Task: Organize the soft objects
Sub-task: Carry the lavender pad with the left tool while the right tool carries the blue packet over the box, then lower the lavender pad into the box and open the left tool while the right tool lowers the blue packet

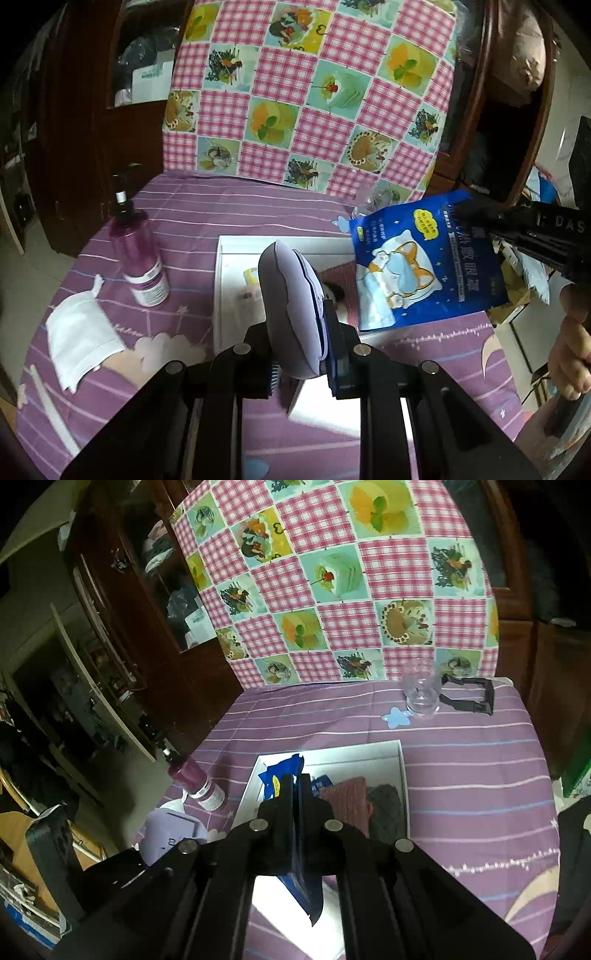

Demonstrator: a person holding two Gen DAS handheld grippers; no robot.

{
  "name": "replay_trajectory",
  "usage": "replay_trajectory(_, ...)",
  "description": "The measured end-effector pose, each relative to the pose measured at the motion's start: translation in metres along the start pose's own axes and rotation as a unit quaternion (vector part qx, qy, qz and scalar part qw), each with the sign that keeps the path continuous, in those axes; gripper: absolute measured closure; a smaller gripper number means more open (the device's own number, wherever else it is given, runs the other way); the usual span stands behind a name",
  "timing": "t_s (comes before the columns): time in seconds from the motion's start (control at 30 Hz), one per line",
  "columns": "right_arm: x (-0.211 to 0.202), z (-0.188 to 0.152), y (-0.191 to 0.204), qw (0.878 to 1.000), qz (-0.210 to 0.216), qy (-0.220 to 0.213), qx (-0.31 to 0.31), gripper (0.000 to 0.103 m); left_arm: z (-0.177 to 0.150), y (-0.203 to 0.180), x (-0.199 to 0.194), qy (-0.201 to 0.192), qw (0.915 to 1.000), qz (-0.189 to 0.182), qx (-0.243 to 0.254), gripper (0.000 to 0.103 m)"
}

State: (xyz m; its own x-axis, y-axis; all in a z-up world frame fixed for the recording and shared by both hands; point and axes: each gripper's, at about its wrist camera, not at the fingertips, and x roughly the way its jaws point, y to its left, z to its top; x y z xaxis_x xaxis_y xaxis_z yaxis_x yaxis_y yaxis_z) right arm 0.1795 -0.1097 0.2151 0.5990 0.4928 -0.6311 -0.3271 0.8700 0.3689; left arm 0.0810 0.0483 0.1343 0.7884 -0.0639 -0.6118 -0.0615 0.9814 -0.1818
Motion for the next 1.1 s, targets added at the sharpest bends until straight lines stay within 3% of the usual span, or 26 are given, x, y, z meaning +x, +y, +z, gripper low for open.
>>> replay_trajectory(0.17, 0.014, 0.020, -0.009, 0.999, 0.022, -0.016, 0.021, 0.100, 0.022, -0.005, 0.023, -0.007, 1.0000, 0.000, 0.001, 0.084)
replay_trajectory(0.37, 0.021, 0.024, -0.020, 0.998, 0.024, -0.034, 0.047, 0.100, 0.039, 0.011, 0.048, -0.007, 0.9933, -0.072, -0.091, 0.084)
replay_trajectory(0.47, 0.030, 0.021, -0.023, 0.999, 0.019, -0.026, 0.044, 0.100, 0.032, 0.013, 0.064, 0.006, 0.9937, -0.072, -0.086, 0.084)
replay_trajectory(0.67, 0.041, 0.017, -0.027, 0.999, 0.010, -0.012, 0.044, 0.100, 0.022, 0.016, 0.091, 0.056, 0.9933, -0.070, -0.072, 0.084)
replay_trajectory(0.8, 0.043, 0.015, -0.033, 0.999, 0.001, -0.009, 0.051, 0.100, 0.014, 0.017, 0.108, 0.093, 0.9926, -0.046, -0.064, 0.084)
replay_trajectory(1.1, 0.057, 0.011, -0.041, 0.998, -0.011, 0.012, 0.062, 0.100, -0.008, 0.030, 0.156, 0.188, 0.9769, -0.026, -0.097, 0.083)
